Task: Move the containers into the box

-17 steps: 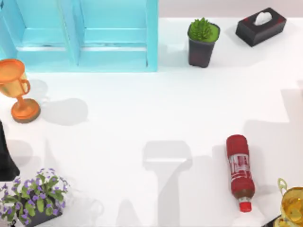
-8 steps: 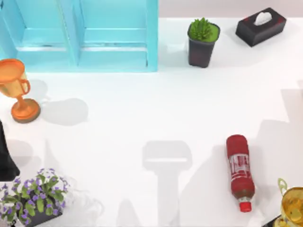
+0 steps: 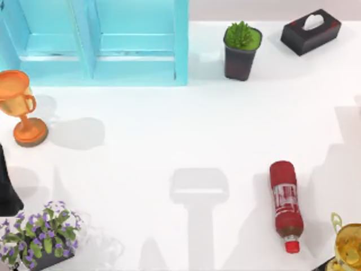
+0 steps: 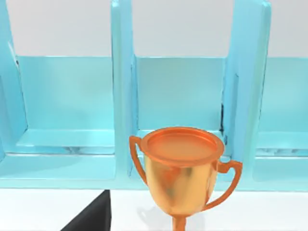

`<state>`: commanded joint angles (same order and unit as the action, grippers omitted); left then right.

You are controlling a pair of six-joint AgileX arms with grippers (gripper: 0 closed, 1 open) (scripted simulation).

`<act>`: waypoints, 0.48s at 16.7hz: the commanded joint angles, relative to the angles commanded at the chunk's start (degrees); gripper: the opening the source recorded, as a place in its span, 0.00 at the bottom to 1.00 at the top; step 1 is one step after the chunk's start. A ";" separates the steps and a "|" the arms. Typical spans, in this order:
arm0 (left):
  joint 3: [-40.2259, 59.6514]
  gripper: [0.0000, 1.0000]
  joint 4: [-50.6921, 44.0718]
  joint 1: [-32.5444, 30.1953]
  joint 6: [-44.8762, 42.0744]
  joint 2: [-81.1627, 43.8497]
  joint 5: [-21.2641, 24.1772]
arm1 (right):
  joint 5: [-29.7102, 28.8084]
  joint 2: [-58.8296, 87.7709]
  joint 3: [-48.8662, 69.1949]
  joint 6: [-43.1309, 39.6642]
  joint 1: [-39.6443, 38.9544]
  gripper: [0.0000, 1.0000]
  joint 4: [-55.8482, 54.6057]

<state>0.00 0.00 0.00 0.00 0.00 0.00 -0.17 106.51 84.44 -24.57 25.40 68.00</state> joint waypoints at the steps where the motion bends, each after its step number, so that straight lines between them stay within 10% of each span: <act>1: 0.00 1.00 0.00 0.00 0.00 0.00 0.00 | 0.00 0.00 0.00 0.00 0.00 0.08 0.00; 8: 0.00 1.00 0.00 0.00 0.00 0.00 0.00 | 0.00 0.00 0.00 0.00 0.00 0.60 0.00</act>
<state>0.00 0.00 0.00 0.00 0.00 0.00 -0.17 106.51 84.44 -24.57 25.40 68.00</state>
